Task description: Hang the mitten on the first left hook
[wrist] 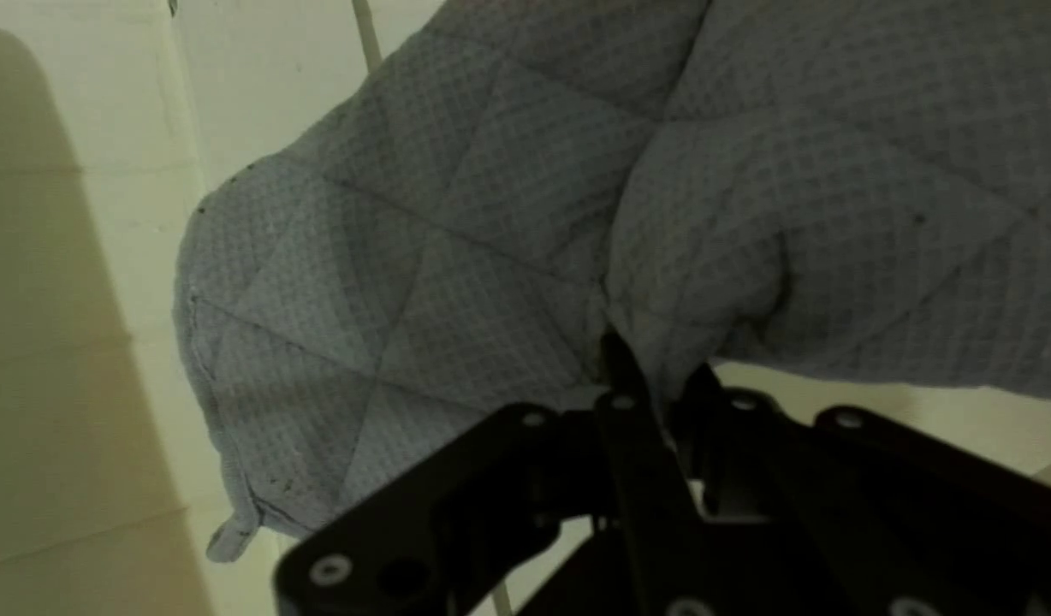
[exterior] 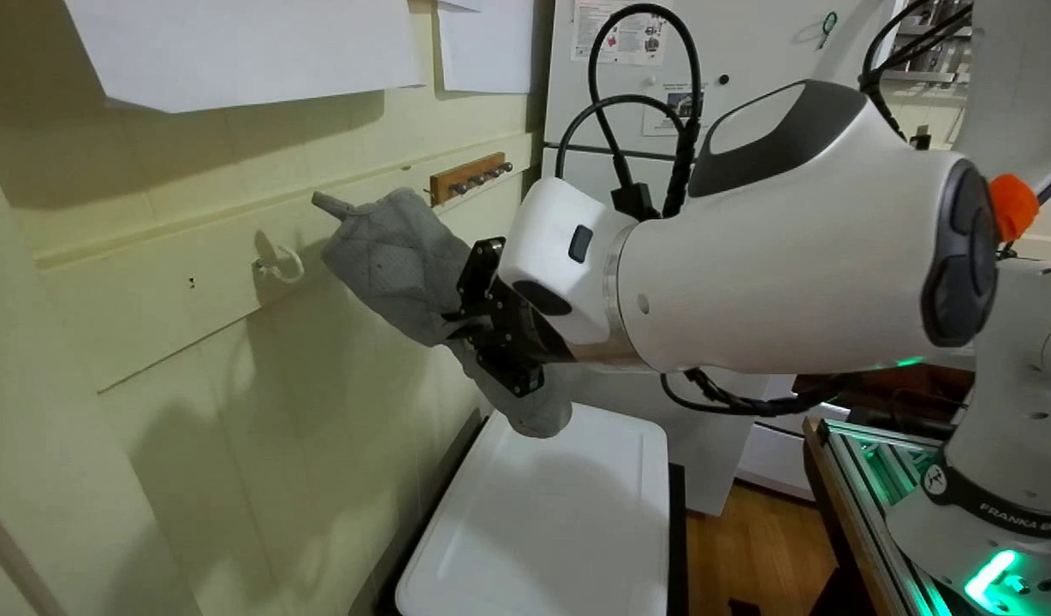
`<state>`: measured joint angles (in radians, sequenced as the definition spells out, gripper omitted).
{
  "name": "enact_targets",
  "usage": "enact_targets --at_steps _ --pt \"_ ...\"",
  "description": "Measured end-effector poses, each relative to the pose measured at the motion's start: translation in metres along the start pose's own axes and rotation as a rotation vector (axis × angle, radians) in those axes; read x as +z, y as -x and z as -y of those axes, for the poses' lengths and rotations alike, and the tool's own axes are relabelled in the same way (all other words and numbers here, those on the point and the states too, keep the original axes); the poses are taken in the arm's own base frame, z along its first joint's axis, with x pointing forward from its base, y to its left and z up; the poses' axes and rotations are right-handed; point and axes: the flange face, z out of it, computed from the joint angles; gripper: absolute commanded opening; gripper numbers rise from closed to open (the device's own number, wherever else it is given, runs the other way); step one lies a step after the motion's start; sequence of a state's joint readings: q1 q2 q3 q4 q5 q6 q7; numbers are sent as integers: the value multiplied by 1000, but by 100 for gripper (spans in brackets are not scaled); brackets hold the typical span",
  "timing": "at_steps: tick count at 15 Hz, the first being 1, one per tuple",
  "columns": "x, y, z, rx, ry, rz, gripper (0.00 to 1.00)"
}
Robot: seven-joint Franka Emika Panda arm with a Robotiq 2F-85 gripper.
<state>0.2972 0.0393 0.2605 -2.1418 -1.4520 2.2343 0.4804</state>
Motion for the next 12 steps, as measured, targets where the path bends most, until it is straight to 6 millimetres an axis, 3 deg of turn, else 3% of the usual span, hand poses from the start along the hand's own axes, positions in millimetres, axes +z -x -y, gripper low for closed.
enact_targets --at_steps 12 --pt "14 -4 -10 -184 -7 15 3"
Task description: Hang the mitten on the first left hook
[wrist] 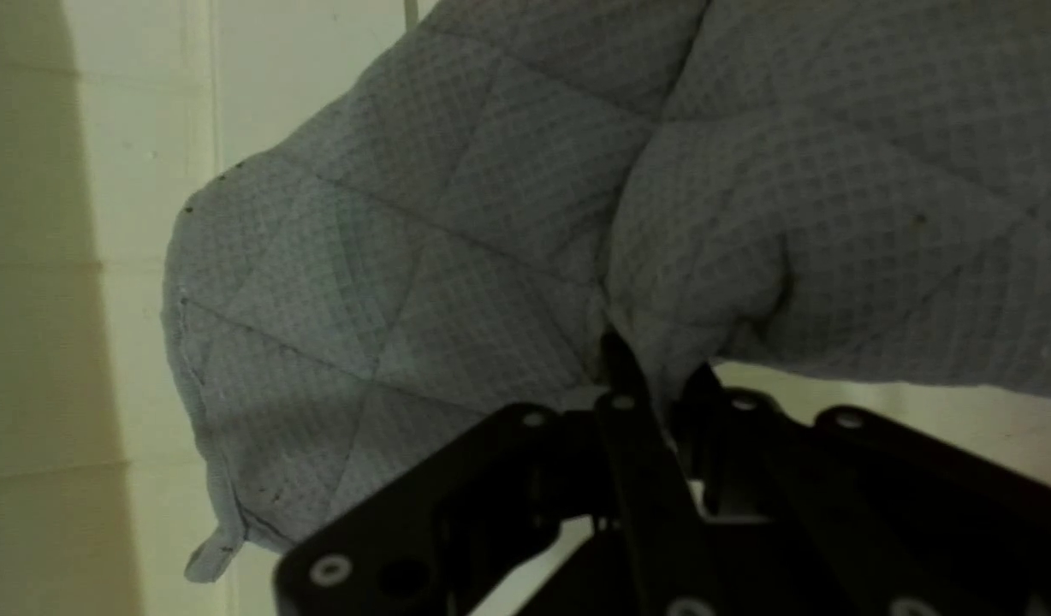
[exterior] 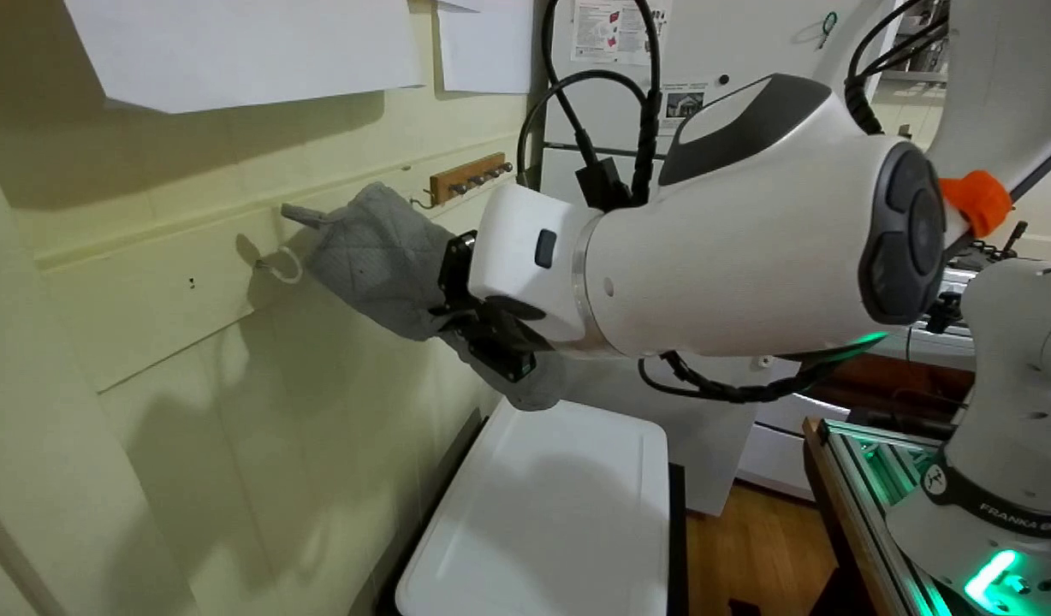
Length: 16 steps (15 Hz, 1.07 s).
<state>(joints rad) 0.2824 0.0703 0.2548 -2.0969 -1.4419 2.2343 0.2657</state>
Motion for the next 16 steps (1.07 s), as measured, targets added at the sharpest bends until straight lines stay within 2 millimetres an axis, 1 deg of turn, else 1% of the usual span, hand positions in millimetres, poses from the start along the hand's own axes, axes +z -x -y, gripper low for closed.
enact_targets --at_steps 6,11,16 --pt "16 5 0 -36 -26 27 3" --pt "19 3 -1 -56 -50 34 3" --pt "24 2 3 -107 -98 56 3"
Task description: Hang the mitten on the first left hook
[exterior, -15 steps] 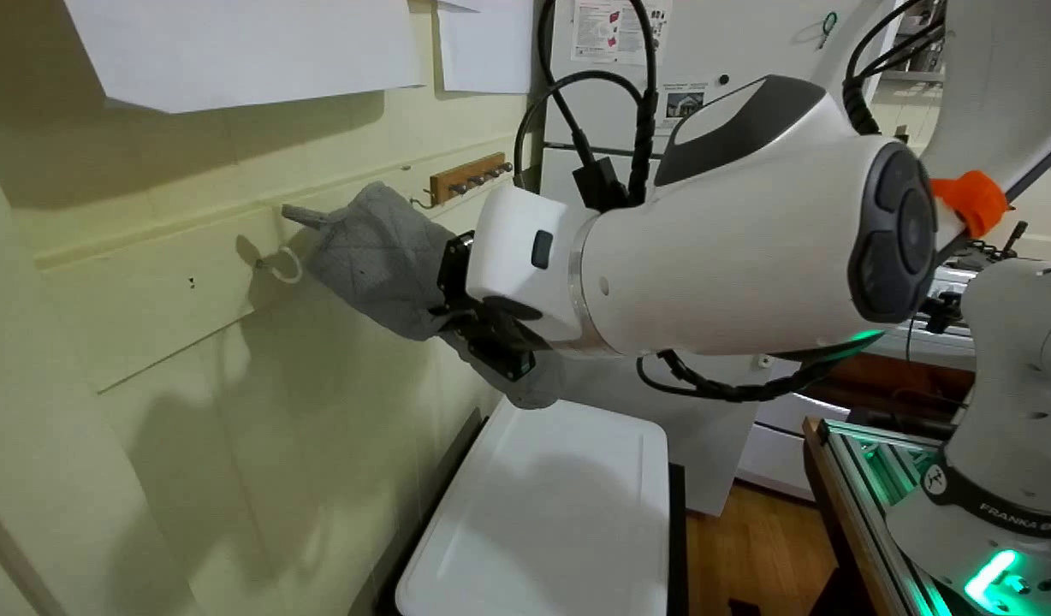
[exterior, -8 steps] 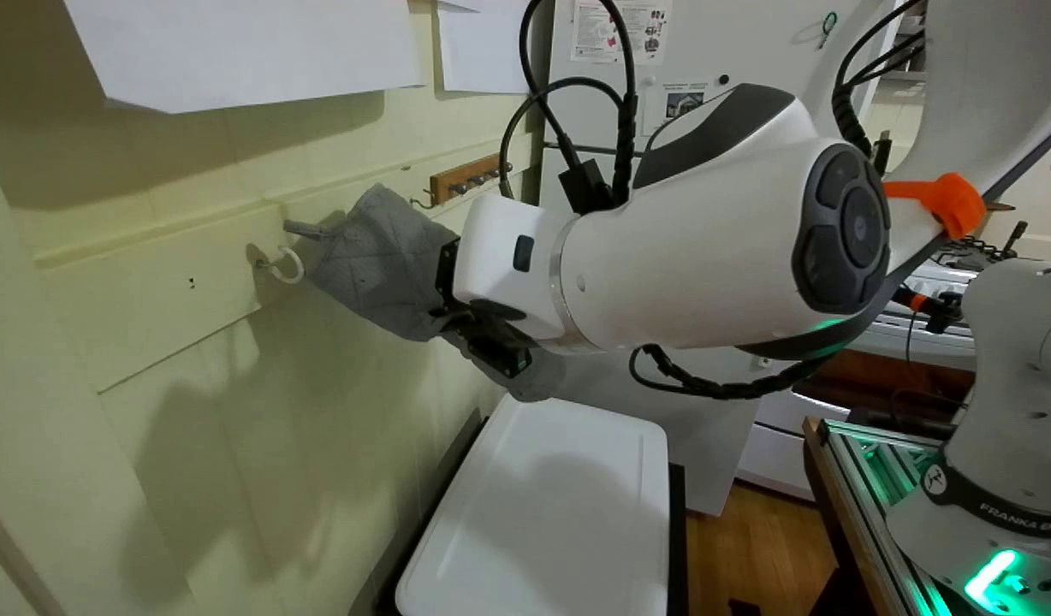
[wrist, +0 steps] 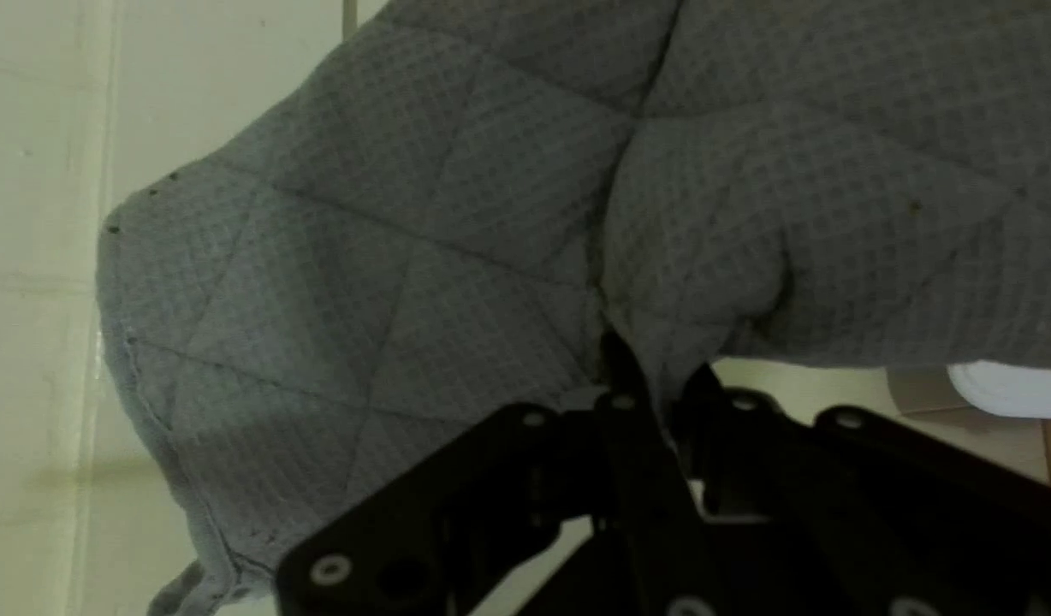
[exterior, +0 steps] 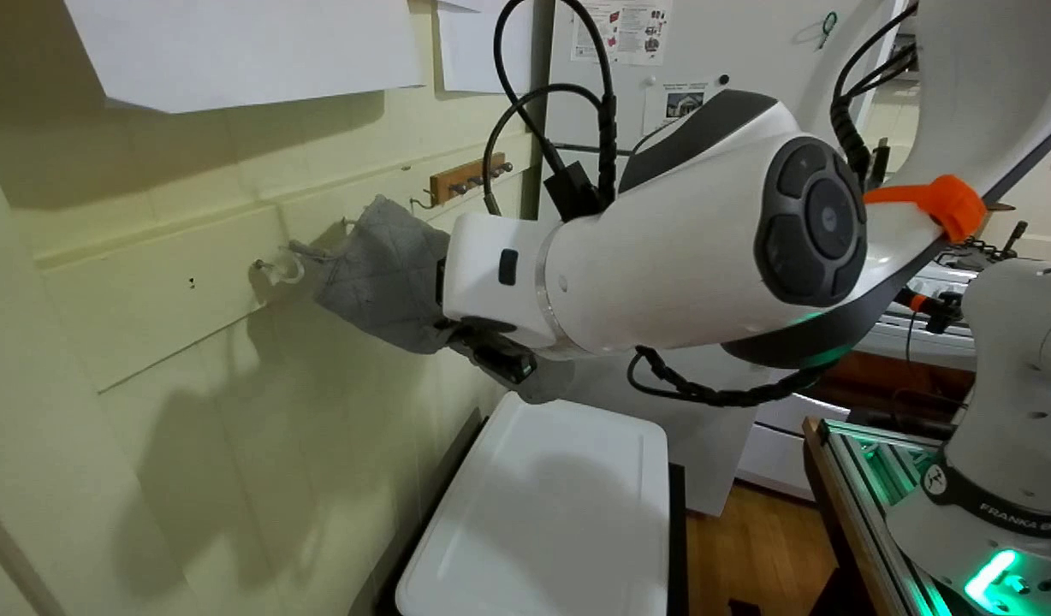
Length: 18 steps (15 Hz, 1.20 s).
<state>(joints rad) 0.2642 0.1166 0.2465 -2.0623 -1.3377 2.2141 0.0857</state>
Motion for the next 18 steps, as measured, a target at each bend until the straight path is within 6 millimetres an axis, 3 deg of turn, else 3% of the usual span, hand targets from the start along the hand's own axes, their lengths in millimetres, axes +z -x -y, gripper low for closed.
enact_targets --at_steps 6,18 --pt "4 -1 -1 -32 -25 20 3" --pt "-1 -7 -23 -37 -12 6 3"
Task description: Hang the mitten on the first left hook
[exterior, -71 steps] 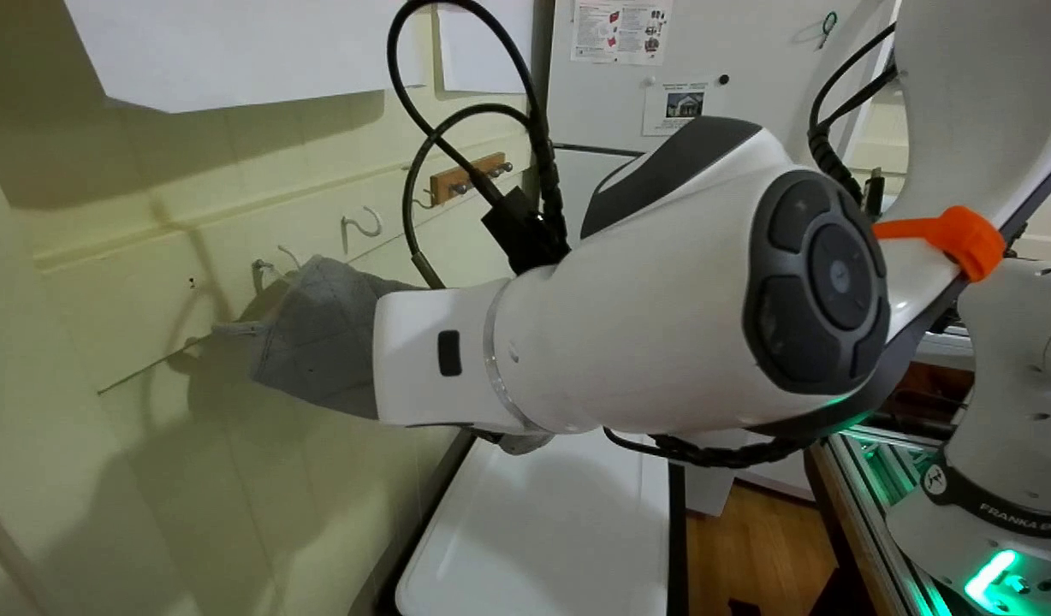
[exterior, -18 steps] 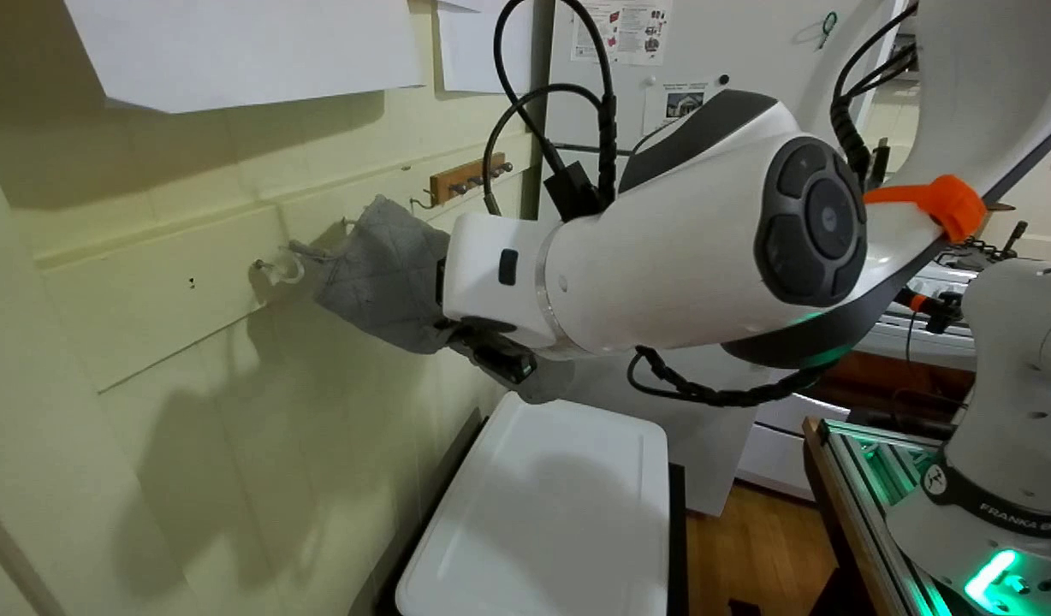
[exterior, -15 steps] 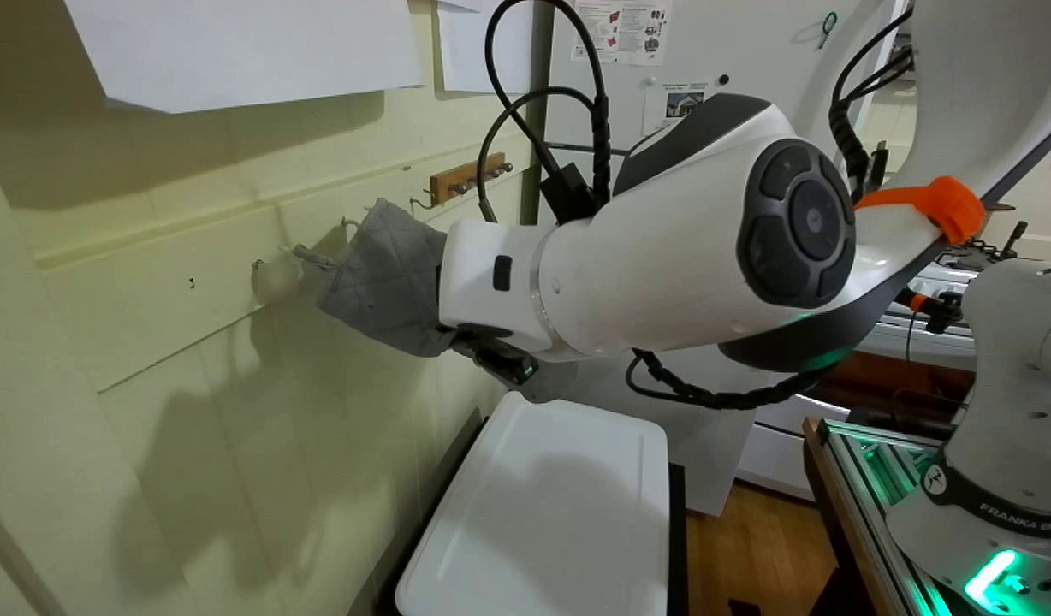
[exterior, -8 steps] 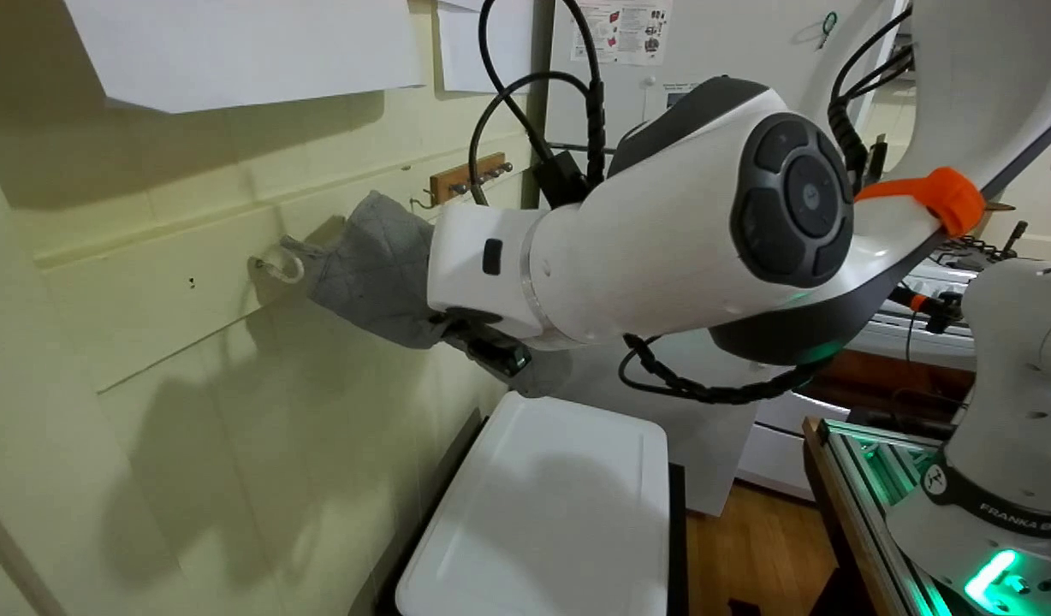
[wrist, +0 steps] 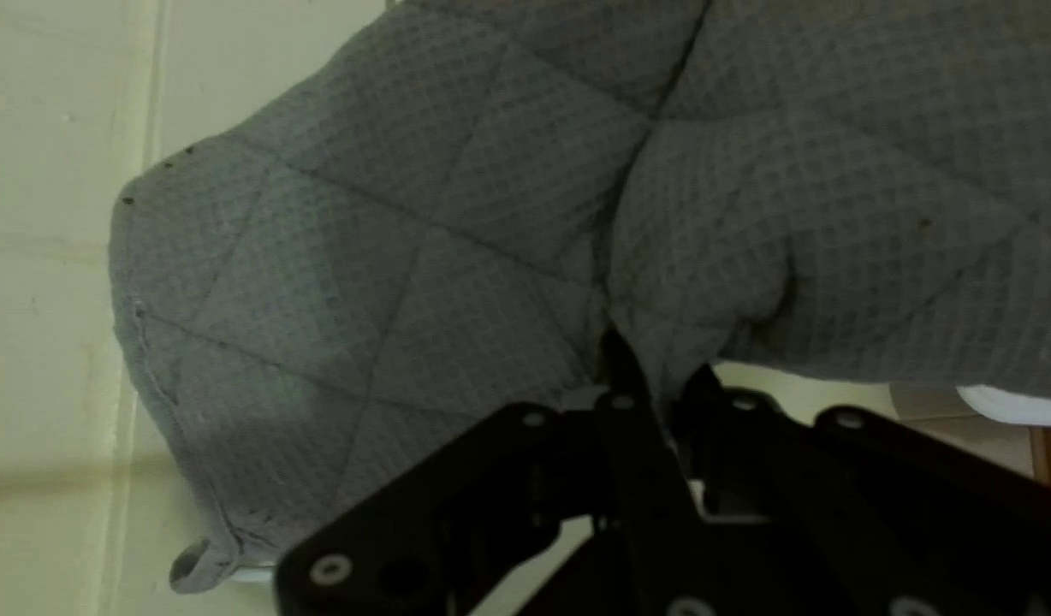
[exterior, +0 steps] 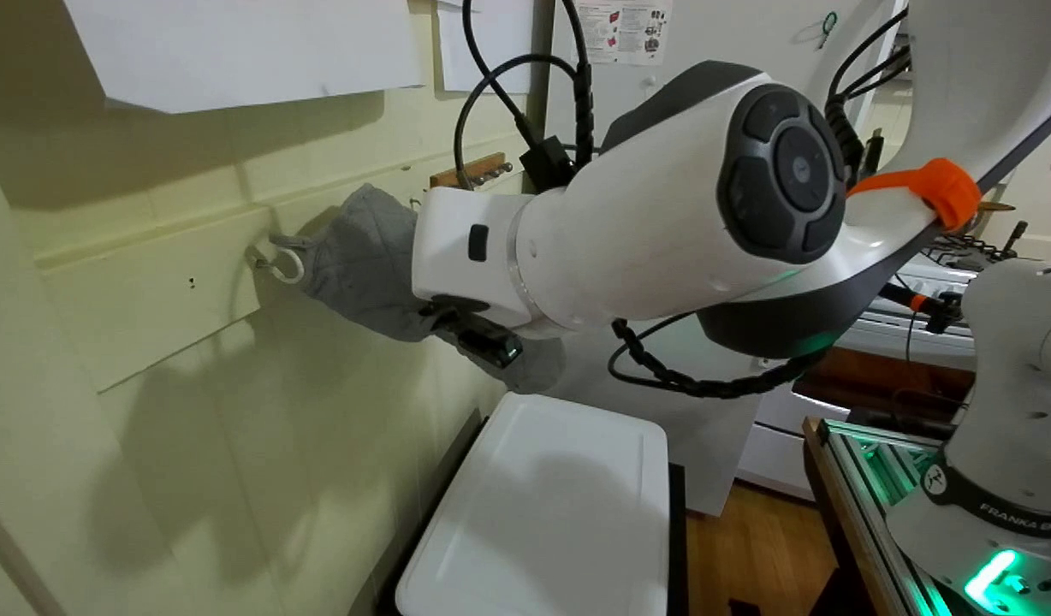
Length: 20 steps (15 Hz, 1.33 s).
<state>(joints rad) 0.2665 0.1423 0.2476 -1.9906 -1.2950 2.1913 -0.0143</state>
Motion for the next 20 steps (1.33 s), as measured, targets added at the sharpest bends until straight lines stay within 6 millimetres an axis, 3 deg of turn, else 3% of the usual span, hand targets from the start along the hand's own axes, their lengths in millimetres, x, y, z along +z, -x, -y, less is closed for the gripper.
enact_targets --at_steps 15,20 --pt "3 -7 9 -208 -89 20 3" --pt "-3 -9 2 -198 -77 11 3"
